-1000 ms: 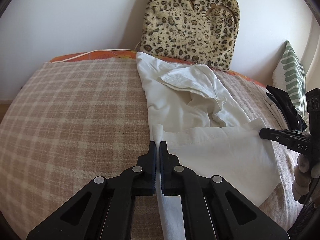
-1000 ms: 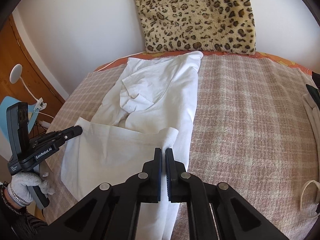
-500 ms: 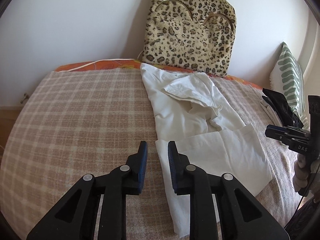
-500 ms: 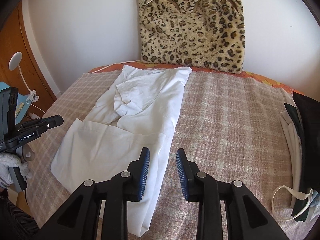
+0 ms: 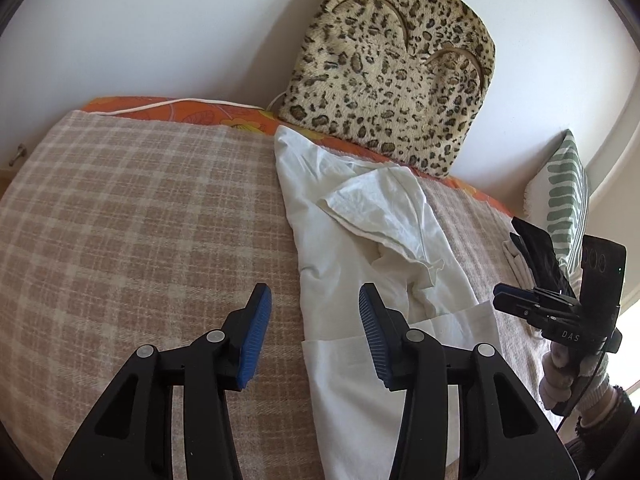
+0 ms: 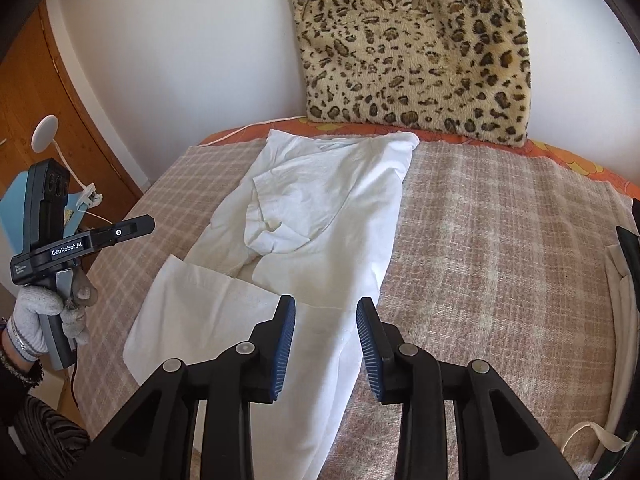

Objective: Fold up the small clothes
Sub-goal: 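Move both tools to the collar end of the shirt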

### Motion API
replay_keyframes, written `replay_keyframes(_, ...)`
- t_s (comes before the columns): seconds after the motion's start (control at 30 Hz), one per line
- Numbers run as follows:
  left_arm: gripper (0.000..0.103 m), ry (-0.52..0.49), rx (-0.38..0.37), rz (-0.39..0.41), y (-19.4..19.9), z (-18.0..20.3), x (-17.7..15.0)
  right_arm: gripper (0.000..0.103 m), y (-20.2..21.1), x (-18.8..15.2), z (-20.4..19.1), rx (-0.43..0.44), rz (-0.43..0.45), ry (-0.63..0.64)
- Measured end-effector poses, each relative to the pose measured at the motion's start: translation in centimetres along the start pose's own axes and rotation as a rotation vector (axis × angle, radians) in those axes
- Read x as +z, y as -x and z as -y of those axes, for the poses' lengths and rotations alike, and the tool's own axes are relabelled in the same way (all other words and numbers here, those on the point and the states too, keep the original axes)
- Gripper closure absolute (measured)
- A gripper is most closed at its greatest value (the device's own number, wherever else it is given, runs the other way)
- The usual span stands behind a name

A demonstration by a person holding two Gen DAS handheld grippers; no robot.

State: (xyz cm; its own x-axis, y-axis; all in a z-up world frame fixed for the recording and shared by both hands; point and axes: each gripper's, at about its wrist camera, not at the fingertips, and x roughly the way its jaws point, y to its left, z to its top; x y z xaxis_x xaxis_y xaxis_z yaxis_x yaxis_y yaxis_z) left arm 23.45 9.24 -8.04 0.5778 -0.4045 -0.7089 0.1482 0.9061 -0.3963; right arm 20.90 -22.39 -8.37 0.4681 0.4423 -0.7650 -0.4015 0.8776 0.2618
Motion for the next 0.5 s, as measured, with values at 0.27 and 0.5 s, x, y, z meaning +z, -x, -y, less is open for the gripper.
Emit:
replay_keyframes(0.27,0.057,0.107,-0.063,-0.060,-5.1,-2.6,3.3,0.053,-4.6,2.3,6.1,0.153,-0.035,-0.185)
replay_keyframes(0.5,0.057,0.136,-0.108,-0.075,-9.1,-3.7,7.0,0.060,-7.8,4.9,8.8,0.256,-0.033,-0.264)
